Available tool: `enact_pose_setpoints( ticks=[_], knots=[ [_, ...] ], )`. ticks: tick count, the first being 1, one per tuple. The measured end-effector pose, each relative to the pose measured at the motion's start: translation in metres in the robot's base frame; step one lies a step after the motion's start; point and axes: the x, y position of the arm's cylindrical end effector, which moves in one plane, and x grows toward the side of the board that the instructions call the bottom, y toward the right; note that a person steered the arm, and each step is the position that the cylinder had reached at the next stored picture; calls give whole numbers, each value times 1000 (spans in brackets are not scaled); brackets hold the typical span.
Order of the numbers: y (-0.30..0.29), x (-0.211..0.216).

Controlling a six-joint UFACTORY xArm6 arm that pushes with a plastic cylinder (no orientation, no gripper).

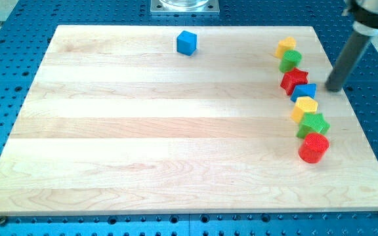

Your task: Slide the blue triangle to the bottom right of the blue cube

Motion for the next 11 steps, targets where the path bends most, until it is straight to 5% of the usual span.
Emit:
enact_pose_setpoints(
  ticks=[2, 5, 7, 8, 10, 11],
  knots=[
    [-58, 49],
    [-58, 19],
    [-153, -33],
    [-196, -38],
    [-206, 31],
    [-218, -9]
  ],
)
